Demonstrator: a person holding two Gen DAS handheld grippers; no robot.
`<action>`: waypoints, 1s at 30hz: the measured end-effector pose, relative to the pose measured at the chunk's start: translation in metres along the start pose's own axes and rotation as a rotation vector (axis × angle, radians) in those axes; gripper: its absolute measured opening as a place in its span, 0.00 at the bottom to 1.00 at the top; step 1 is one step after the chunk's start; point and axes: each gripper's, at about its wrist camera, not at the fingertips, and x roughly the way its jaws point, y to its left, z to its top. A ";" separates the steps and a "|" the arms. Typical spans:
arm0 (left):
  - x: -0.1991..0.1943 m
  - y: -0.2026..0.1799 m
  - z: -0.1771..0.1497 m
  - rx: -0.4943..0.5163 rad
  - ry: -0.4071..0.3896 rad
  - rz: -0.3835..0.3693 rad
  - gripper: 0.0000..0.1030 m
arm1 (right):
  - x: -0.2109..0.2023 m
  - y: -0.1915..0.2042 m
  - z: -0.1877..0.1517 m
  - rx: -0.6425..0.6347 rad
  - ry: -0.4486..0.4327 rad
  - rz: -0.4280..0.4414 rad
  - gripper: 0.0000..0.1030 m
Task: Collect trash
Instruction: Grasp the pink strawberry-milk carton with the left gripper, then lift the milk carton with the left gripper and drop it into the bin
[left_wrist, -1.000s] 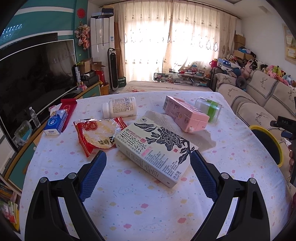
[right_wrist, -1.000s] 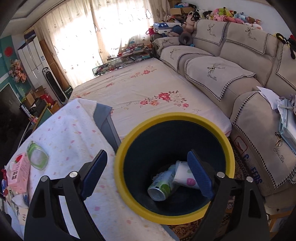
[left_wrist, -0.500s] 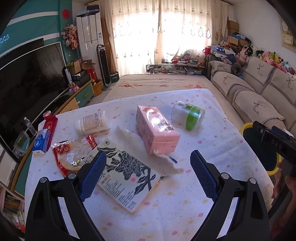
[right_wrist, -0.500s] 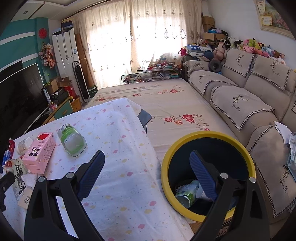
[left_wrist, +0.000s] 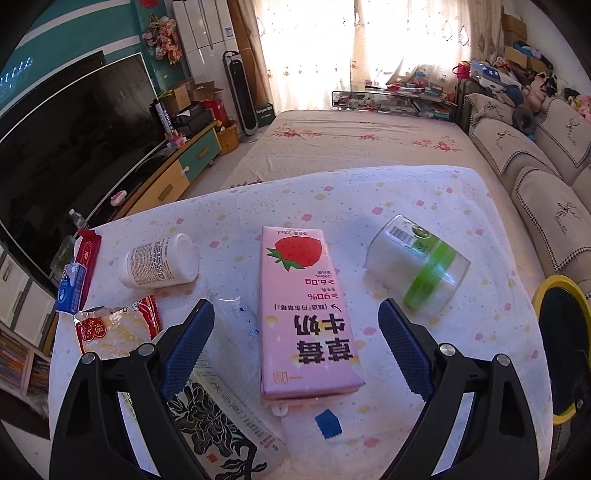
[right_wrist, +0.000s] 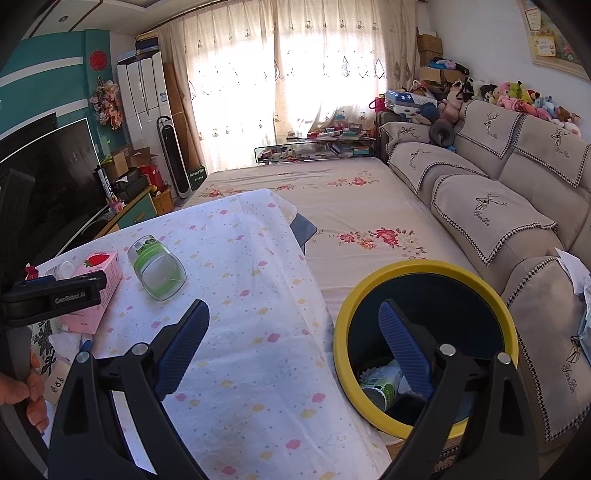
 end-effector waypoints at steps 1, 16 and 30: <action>0.005 -0.001 0.003 -0.004 0.013 0.003 0.86 | 0.000 -0.001 0.000 0.002 0.002 0.003 0.86; 0.040 -0.001 0.008 -0.014 0.098 0.024 0.50 | 0.003 -0.001 -0.001 0.005 0.017 0.022 0.86; -0.063 -0.007 -0.021 0.003 -0.079 -0.095 0.50 | -0.002 -0.013 0.004 0.033 -0.006 -0.016 0.86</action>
